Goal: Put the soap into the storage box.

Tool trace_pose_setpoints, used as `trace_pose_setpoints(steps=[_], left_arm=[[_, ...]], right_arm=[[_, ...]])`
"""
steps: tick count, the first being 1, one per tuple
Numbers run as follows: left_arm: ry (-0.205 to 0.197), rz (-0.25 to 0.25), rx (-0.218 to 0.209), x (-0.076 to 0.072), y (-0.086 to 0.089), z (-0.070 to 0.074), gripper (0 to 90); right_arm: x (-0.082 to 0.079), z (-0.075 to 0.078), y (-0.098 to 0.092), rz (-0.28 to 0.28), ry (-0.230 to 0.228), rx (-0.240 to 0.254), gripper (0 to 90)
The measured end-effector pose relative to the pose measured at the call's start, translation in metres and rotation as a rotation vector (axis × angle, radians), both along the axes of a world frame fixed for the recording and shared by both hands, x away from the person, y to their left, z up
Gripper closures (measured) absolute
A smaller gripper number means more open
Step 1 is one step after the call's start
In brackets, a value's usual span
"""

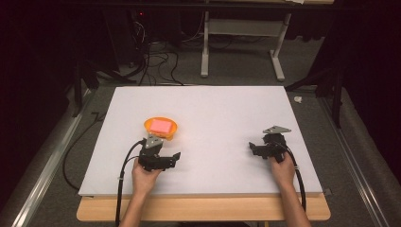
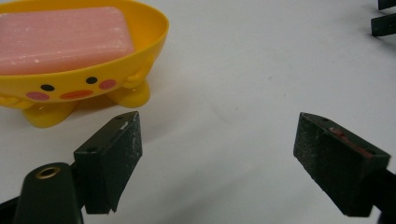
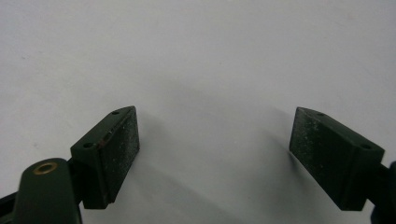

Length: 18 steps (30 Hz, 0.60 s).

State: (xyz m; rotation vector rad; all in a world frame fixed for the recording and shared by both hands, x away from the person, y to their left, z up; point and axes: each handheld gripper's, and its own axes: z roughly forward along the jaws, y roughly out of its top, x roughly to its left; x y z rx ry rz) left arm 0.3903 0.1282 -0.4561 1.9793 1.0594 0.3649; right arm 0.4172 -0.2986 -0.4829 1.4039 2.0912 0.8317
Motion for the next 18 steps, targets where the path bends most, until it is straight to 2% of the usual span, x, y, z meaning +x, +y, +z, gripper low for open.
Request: trace_pose_setpoints(steps=[18], left_arm=[[0.017,0.003,0.047,0.0065,-0.0085,-0.0105,16.1]], right_arm=[[0.0,0.0,0.0,0.0,0.0,0.0,16.6]])
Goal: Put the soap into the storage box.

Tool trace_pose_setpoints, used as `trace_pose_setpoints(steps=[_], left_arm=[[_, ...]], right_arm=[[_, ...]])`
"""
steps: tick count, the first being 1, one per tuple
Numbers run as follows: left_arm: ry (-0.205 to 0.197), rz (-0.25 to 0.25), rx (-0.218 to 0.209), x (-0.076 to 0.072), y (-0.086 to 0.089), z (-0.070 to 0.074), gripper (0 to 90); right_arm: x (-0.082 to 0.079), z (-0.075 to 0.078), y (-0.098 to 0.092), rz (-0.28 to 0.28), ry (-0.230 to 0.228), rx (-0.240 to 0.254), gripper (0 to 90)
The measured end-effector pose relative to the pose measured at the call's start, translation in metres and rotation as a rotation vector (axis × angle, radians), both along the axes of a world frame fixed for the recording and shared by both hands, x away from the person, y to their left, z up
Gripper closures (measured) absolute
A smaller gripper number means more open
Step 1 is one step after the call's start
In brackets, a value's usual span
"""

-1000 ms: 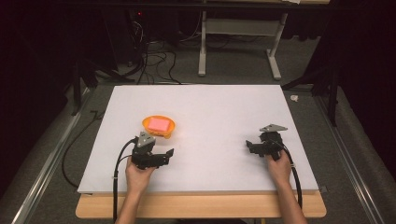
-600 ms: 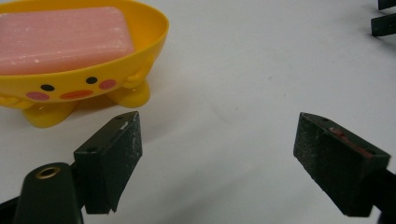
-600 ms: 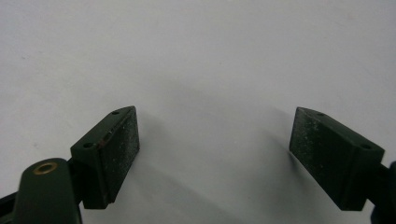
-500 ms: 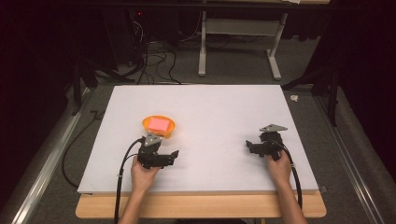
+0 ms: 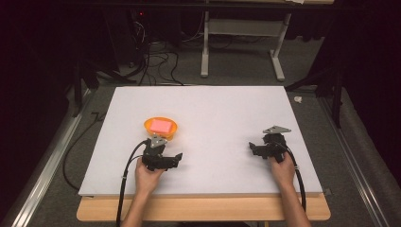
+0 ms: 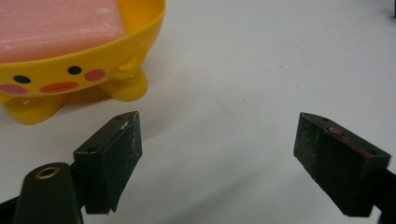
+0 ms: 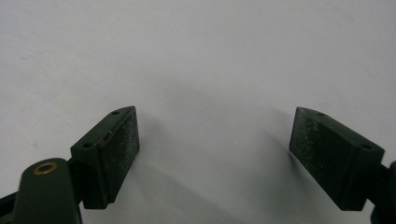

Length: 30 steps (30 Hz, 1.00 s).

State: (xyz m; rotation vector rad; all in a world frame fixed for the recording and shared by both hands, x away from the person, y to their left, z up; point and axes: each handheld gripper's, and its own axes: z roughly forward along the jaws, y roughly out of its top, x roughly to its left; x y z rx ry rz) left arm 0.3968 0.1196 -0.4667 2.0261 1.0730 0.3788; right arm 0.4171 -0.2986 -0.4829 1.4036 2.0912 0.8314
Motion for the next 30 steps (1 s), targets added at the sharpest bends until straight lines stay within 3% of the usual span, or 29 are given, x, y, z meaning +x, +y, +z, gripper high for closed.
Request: trace_pose_setpoints(steps=[14,30], left_arm=[[0.001,0.001,0.025,0.004,-0.008,-0.008,16.0],[-0.009,0.006,0.084,0.008,-0.021,-0.019,15.8]], right_arm=[[0.0,0.0,0.0,0.0,-0.001,-0.001,16.7],[0.0,0.0,0.0,-0.001,0.0,0.001,16.7]])
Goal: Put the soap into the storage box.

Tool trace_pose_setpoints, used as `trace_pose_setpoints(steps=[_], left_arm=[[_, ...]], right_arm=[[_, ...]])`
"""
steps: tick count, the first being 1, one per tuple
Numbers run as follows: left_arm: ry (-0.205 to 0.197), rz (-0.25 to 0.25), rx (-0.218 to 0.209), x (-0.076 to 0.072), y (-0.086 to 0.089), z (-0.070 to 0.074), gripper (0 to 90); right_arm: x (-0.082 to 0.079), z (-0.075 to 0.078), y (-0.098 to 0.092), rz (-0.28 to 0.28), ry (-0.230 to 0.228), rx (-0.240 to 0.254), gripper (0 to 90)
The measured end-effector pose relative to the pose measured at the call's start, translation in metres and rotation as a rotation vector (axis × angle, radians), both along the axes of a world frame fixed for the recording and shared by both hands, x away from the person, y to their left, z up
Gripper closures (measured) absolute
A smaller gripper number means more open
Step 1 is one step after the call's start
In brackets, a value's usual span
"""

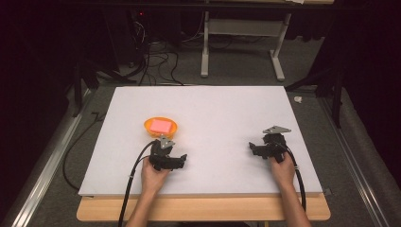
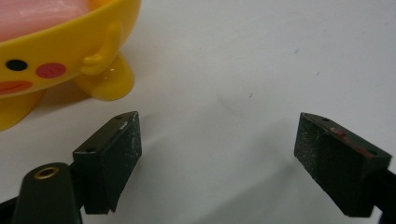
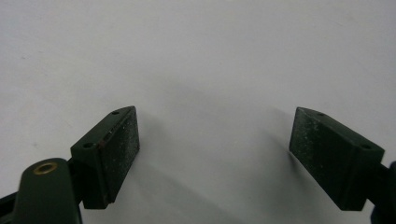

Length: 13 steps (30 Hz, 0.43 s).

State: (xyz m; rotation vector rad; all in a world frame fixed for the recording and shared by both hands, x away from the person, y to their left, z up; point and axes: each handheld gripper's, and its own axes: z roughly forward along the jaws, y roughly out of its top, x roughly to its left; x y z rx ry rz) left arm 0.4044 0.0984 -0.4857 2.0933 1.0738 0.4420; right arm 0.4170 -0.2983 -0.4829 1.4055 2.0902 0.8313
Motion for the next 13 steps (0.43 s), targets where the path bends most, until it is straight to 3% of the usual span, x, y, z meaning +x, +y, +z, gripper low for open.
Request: trace_pose_setpoints(steps=[4,13], left_arm=[[-0.01,0.012,0.032,0.0001,-0.003,-0.0008,15.5],[0.01,0.013,0.016,0.002,-0.0013,-0.0015,14.9]], right_arm=[[0.0,0.0,0.0,0.0,0.0,0.001,16.8],[0.0002,0.0,-0.0002,0.001,0.002,0.003,16.7]])
